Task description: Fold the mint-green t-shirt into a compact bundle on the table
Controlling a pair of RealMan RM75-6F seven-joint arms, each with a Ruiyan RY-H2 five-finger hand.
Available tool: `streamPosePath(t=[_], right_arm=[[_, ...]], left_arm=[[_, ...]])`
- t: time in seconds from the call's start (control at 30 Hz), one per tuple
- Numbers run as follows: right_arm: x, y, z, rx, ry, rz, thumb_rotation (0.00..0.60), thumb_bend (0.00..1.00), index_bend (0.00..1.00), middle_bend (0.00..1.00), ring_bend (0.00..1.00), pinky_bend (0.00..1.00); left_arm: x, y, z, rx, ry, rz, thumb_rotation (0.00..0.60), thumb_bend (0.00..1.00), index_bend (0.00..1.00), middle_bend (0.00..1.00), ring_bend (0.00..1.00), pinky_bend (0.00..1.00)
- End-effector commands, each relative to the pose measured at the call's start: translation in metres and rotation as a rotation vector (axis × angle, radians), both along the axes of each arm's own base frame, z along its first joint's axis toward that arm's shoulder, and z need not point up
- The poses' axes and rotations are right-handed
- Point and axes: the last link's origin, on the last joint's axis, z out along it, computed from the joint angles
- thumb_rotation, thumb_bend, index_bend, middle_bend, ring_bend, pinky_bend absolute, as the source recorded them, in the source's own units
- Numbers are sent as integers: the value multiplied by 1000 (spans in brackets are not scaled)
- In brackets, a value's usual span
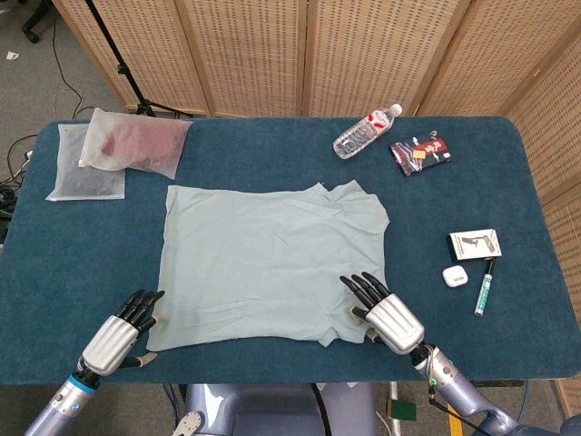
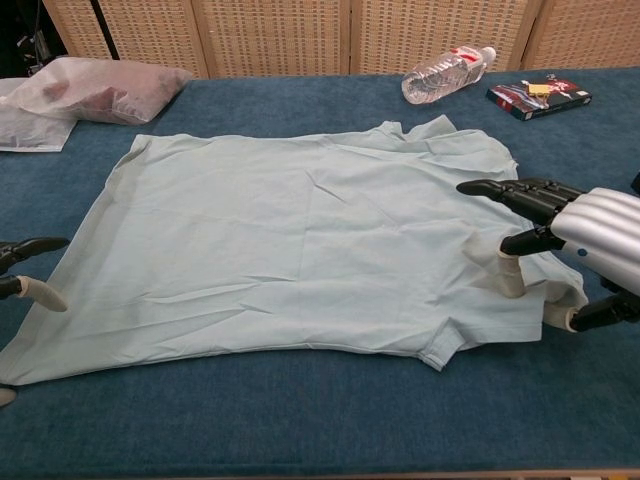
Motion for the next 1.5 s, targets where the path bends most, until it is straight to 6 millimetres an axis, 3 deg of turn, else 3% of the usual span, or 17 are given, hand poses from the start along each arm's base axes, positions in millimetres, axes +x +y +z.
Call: streamPosePath(t=[0.03,0.47,1.23,1.4,1.5], right_arm=[[0,0,0,0,2,0,600,569,656,8,0,78],[-1,0,0,-1,4,-4,600,569,656,8,0,78],[-3,0,-1,0,11,-9,600,569,656,8,0,78],[-3,-1,0,-2,8,-9,600,569,656,8,0,78],[-2,-1,0,-3,6,-8,600,569,656,8,0,78]], left_arm=[[-1,0,1,0,-2,0,600,226,345,0,0,0],[-3,0,2,-1,0,-4,600,324,353,0,0,0],[-3,2,4,-2,-3,-1,600,367,362,0,0,0],[-3,2,4,-6,-6,0,600,377,422,0,0,0],[-3,1,3,-13,-11,6,600,404,512,0,0,0]])
